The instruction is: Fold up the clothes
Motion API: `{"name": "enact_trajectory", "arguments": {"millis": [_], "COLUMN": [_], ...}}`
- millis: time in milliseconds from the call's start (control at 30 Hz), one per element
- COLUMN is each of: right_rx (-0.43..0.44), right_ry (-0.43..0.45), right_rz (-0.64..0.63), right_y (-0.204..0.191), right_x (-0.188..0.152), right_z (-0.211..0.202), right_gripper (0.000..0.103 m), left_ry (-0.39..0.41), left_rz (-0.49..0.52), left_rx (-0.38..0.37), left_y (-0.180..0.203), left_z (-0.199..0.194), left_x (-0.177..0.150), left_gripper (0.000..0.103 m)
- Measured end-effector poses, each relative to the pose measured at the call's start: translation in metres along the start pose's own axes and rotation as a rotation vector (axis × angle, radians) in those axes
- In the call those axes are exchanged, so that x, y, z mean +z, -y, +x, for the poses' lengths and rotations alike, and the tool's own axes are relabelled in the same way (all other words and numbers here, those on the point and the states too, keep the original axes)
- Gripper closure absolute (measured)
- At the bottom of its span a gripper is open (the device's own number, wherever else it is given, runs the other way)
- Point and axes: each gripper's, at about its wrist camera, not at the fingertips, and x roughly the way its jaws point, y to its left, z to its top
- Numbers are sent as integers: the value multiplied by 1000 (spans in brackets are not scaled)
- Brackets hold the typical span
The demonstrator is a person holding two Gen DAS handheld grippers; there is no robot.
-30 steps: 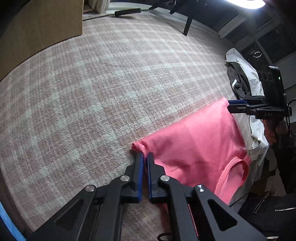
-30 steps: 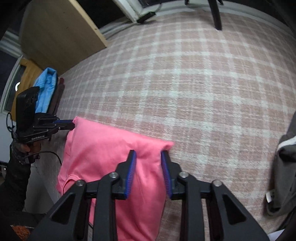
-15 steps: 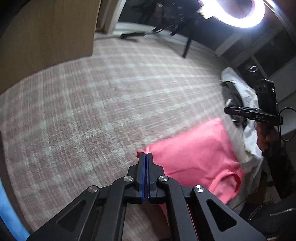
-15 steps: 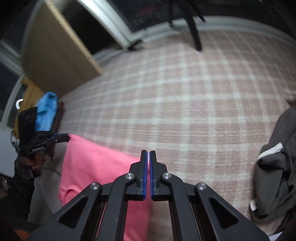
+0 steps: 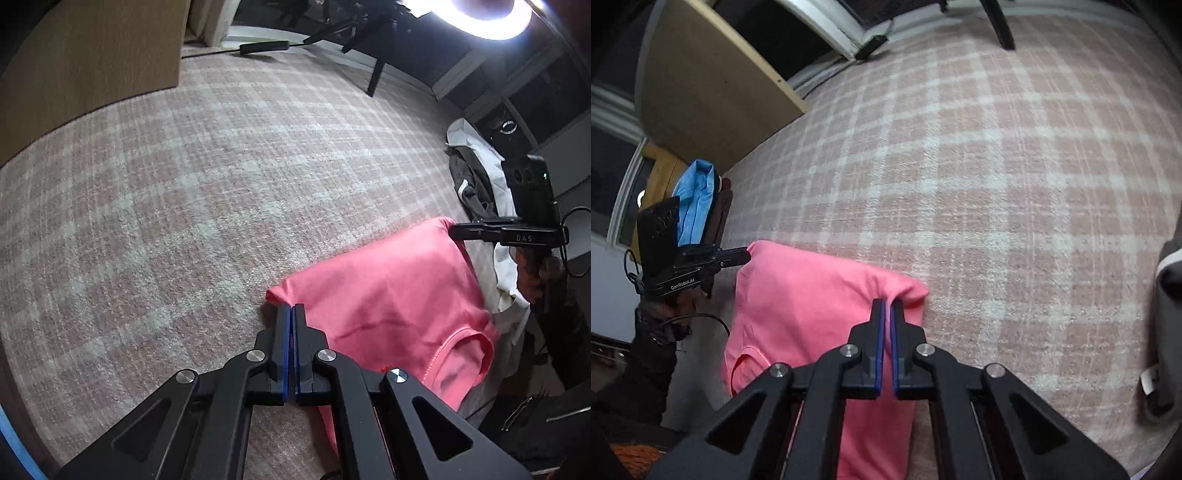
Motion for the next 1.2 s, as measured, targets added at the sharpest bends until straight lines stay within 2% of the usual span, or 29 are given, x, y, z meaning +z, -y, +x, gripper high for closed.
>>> {"name": "enact_trajectory", "arguments": {"millis": [100, 167, 267, 367, 433, 500, 533, 600, 633, 767, 800, 867, 933, 1100, 1133, 1167, 1200], "right_rx": [21, 21, -68, -116, -140, -153, -160, -132, -118, -114, -112, -111, -112, -182, -178, -169, -155], "right_ry": [79, 112, 62, 6, 6, 24, 36, 38, 37, 26, 27, 27, 23, 19, 24, 31, 42], "right_rz": [-29, -32, -25, -18, -22, -42, -57, -89, -101, -120, -110, -68, -26, -58, -50, -42, -33], "right_y": [-10, -8, 2, 6, 1, -3, -7, -16, -20, -23, -19, -9, -5, -15, -15, -15, -13], "right_x": [1, 6, 13, 11, 7, -1, -8, -29, -39, -92, -105, -128, -140, -164, -166, -167, -167], "right_z": [-23, -29, 0, 19, 6, -13, -26, -48, -56, -75, -76, -72, -60, -42, -40, -39, -38], "right_gripper": [100, 100, 100, 99, 93, 89, 85, 81, 78, 72, 70, 70, 70, 70, 70, 70, 70], "left_ry": [59, 86, 45, 44, 29, 54, 79, 97, 87, 32, 19, -31, -49, -50, -41, -30, -18], "left_rz": [-28, -28, -49, -42, -42, -49, -49, -47, -36, 22, 29, 8, -6, -4, -10, -18, -22], "left_rx": [-39, -31, 2, 26, 32, 20, 21, -3, -3, 16, 16, -31, -57, -89, -105, -125, -137], "left_y": [-3, -8, -21, -22, -20, -19, -18, -13, -8, 13, 19, 26, 34, 48, 47, 47, 47], "left_z": [-21, -25, 2, 15, 7, -13, -29, -54, -62, -83, -82, -66, -50, -31, -32, -34, -37], "left_x": [-1, 2, 8, 12, 12, 5, -2, -22, -37, -98, -113, -139, -149, -156, -156, -156, -155], "left_gripper": [103, 103, 103, 102, 100, 98, 97, 89, 83, 80, 78, 77, 77, 82, 95, 100, 101]}}
